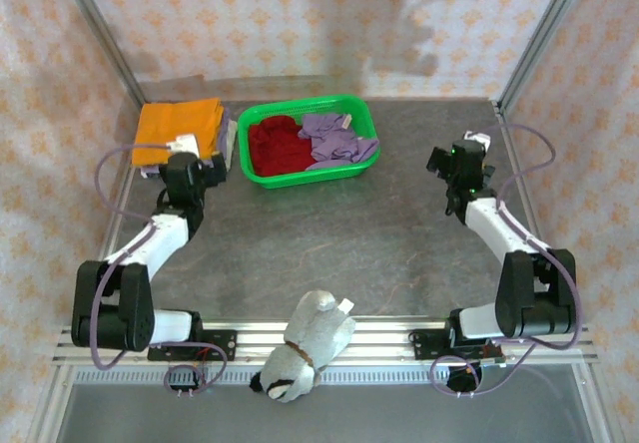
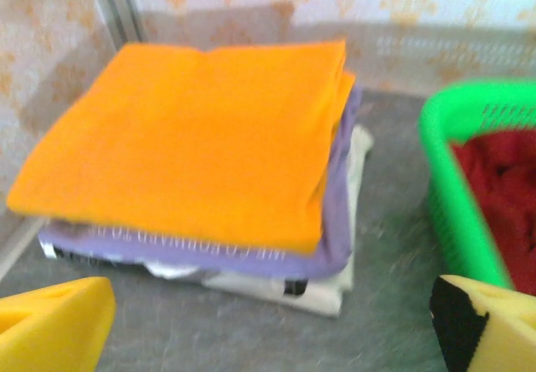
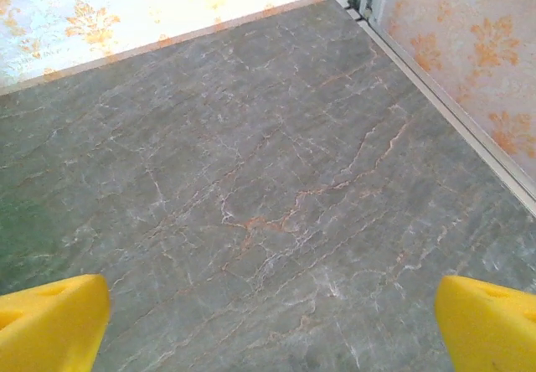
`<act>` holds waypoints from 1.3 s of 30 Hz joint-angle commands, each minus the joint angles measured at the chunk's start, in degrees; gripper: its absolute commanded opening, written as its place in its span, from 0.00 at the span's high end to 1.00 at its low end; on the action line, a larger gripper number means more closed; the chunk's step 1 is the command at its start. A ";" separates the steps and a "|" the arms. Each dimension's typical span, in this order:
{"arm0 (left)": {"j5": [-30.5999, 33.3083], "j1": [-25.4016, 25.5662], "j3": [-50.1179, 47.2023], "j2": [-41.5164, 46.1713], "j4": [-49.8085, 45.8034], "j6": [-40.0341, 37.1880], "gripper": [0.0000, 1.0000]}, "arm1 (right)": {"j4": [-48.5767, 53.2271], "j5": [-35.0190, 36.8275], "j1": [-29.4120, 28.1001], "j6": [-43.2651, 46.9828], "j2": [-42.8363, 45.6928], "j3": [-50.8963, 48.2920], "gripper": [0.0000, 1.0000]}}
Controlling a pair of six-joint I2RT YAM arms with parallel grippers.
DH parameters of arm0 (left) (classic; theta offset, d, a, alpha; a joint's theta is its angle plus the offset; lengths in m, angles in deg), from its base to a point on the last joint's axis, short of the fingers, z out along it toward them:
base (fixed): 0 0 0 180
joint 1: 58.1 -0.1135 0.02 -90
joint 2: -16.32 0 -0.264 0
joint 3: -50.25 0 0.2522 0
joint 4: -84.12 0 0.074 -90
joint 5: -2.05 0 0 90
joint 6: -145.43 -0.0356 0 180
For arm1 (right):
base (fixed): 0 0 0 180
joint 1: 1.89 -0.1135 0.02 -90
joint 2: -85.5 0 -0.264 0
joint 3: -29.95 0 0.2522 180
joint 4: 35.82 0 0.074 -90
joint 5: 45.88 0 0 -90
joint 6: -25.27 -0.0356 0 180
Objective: Fold and stack the t-shirts
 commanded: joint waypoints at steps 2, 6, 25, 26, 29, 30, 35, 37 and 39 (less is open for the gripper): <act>-2.63 0.49 4.00 4.02 -20.71 8.19 0.01 | 23.54 0.64 -2.37 -2.01 -0.53 7.86 0.01; -8.60 1.10 5.90 6.28 -24.76 15.87 0.01 | 35.77 -4.42 -5.39 -1.16 -3.62 19.27 0.01; -20.41 7.62 15.83 -3.66 -29.95 30.21 0.01 | 65.02 -21.61 -24.85 9.93 -49.45 80.40 0.11; -20.64 7.63 15.92 -3.63 -30.43 30.50 0.01 | 64.79 -21.98 -25.02 10.18 -51.95 82.86 0.11; -21.31 7.68 15.48 -3.13 -31.76 30.99 0.01 | 65.65 -21.31 -25.03 9.60 -59.45 91.70 0.08; -21.31 7.66 15.16 -2.80 -31.87 31.00 0.01 | 66.63 -21.05 -24.96 9.06 -61.78 94.43 0.08; -22.54 7.63 15.60 -1.95 -34.52 30.03 0.01 | 69.38 -15.23 -23.48 1.42 -67.86 99.93 0.05; -23.32 7.61 15.58 -2.15 -34.81 30.56 0.01 | 69.18 -14.87 -21.68 -2.44 -66.94 97.56 0.05; -24.14 7.72 15.47 -2.63 -34.86 31.90 0.01 | 67.67 -16.30 -19.49 -6.45 -64.90 93.63 0.06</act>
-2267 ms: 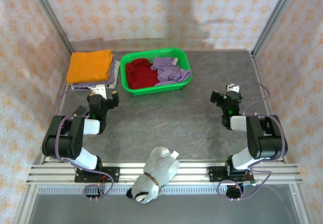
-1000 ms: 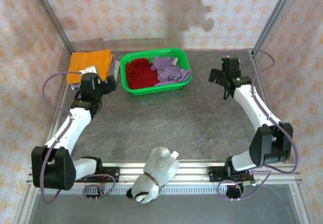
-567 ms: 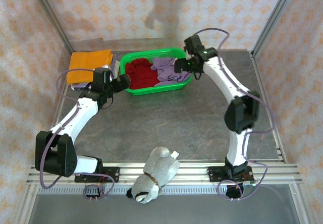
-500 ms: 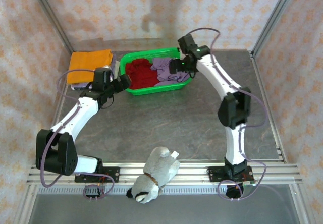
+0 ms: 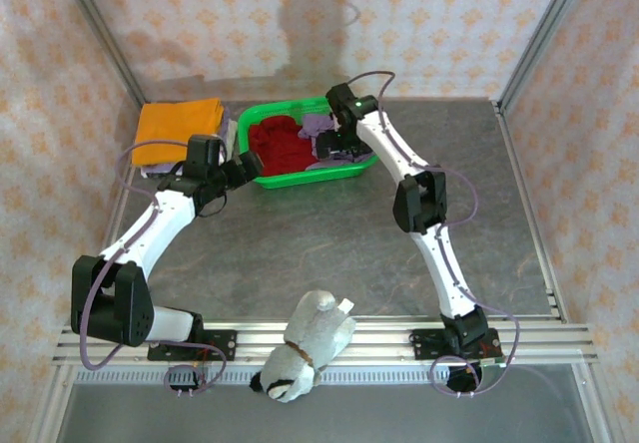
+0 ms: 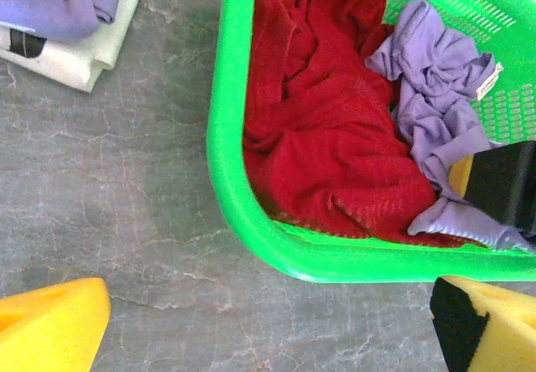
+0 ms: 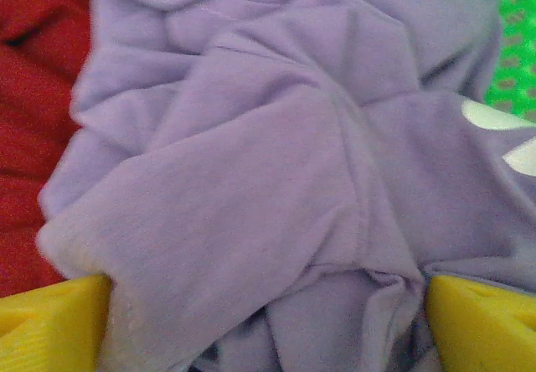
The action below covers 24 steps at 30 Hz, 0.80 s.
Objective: Fold and stack the t-shirts
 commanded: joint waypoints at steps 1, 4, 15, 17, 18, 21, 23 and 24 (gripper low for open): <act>-2.81 0.73 1.48 0.16 -2.47 2.47 0.01 | 1.08 1.96 5.21 -8.62 4.21 -5.38 0.06; -4.35 2.64 2.31 -1.03 -3.10 3.56 0.01 | 0.82 4.57 8.46 -12.08 7.87 -11.30 0.06; -6.61 15.54 5.50 -6.56 5.46 12.74 0.01 | -6.72 7.16 19.84 -18.11 28.10 -45.33 0.03; -7.68 18.23 6.42 -8.90 8.77 15.06 0.00 | -8.09 6.14 21.02 -18.50 31.97 -50.76 0.03; -8.04 19.52 7.19 -10.29 10.48 16.23 0.01 | -8.22 5.80 21.62 -18.75 34.13 -54.00 0.02; -8.85 23.01 10.60 -14.84 13.30 18.33 0.01 | -9.64 4.47 22.31 -20.60 39.74 -61.99 0.01; -9.53 25.27 13.12 -18.04 15.86 19.55 0.01 | -11.80 1.52 22.53 -22.26 43.39 -67.19 0.01; -9.86 26.50 14.58 -19.90 17.01 20.29 0.01 | -12.92 -0.78 22.53 -22.76 45.05 -69.46 0.01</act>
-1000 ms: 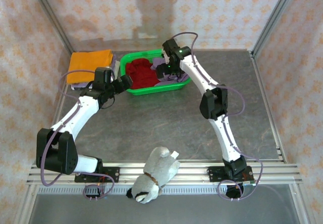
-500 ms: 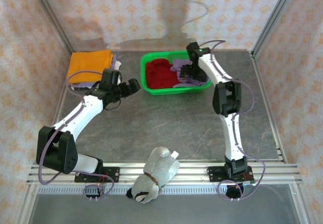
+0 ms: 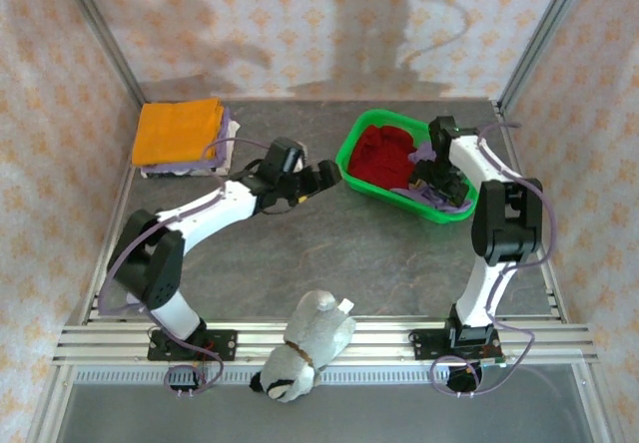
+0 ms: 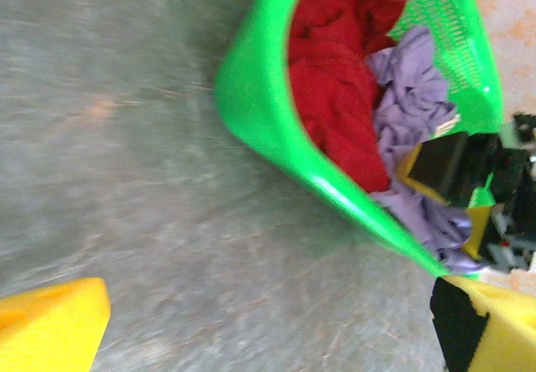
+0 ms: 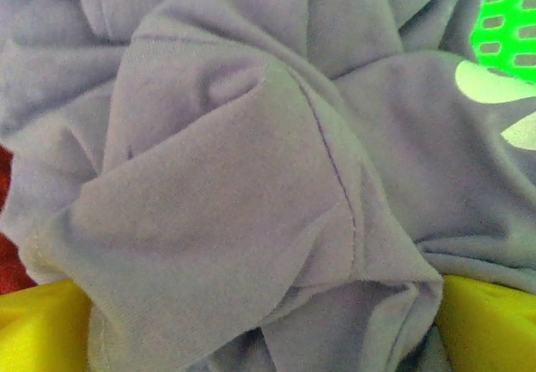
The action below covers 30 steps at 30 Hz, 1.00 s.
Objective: Fold and stack the t-shirts
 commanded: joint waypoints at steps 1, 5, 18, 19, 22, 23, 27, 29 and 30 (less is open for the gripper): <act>-2.45 3.30 5.11 -4.31 7.31 4.51 0.01 | -2.34 -6.14 0.06 -3.62 5.64 -5.97 0.01; -2.05 5.67 7.87 -8.23 10.10 6.74 0.01 | -1.13 -10.38 0.02 -3.72 8.94 -8.80 0.01; -6.21 7.17 22.28 -24.43 15.67 11.48 0.01 | -1.17 -18.46 0.01 -4.39 18.34 -15.38 0.01; -6.79 7.51 24.31 -26.03 16.46 11.69 0.01 | -0.83 -17.79 0.01 -4.46 19.08 -15.29 0.01; -8.53 7.92 29.77 -30.42 19.42 13.53 0.01 | 0.47 -16.60 0.10 -4.07 20.38 -13.88 0.01; -9.08 8.06 31.15 -31.44 20.31 14.22 0.01 | 1.15 -16.25 0.10 -3.69 20.41 -13.15 0.01; -10.64 8.09 33.89 -33.47 21.38 14.16 0.01 | 2.75 -14.48 0.11 -3.18 19.85 -10.00 0.01; -8.33 7.72 31.49 -31.11 19.64 11.92 0.01 | 2.22 -15.02 0.10 -2.95 19.22 -8.83 0.01; -5.50 7.67 29.80 -28.68 17.14 9.11 0.01 | 1.49 -15.88 0.10 -2.64 18.40 -8.14 0.00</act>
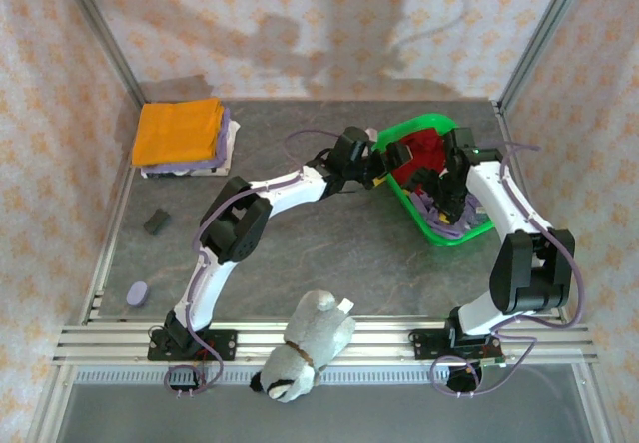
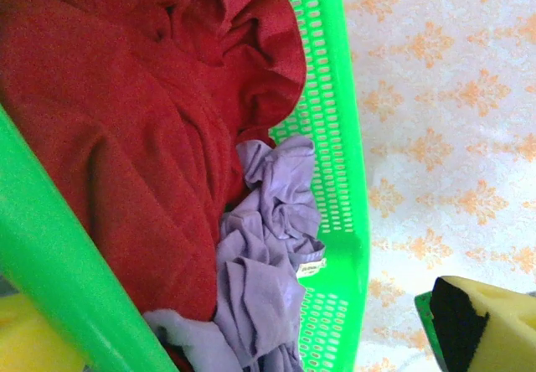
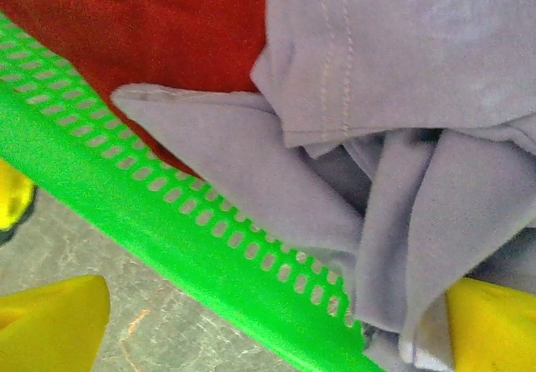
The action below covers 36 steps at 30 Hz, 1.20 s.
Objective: Fold and stack the t-shirts
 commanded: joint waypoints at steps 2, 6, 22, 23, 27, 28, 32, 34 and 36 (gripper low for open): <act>9.64 0.34 -5.04 10.39 -5.72 -10.20 0.01 | 0.01 -1.86 0.10 1.64 -2.97 4.55 0.00; 17.65 -0.55 -6.67 18.79 -15.95 -18.48 0.01 | -2.93 -3.55 0.10 1.71 -8.11 8.77 0.01; 15.78 -8.42 -21.37 37.92 -30.01 -24.29 0.01 | -17.31 -9.55 4.80 -5.67 -34.93 24.49 0.01; 16.47 -8.46 -20.92 38.52 -32.46 -25.18 0.01 | -17.64 -9.15 5.84 -5.72 -35.85 25.22 0.01; 18.26 -8.45 -20.45 40.30 -38.65 -26.60 0.01 | -13.29 -4.73 9.01 -2.43 -40.00 32.90 0.01; 18.09 -8.45 -20.87 40.62 -38.64 -26.62 0.01 | -12.49 -5.13 9.66 -1.95 -41.04 34.81 0.01; 17.86 -8.44 -22.25 41.21 -38.38 -25.26 0.01 | -5.41 -2.89 12.06 0.55 -45.80 45.23 0.01; 17.58 -8.39 -22.60 41.13 -38.04 -24.44 0.01 | -4.54 -2.85 13.22 0.46 -46.68 47.84 0.01; 17.07 -8.29 -22.74 40.87 -37.32 -23.77 0.01 | -5.71 -5.90 13.96 -0.79 -47.15 48.97 0.01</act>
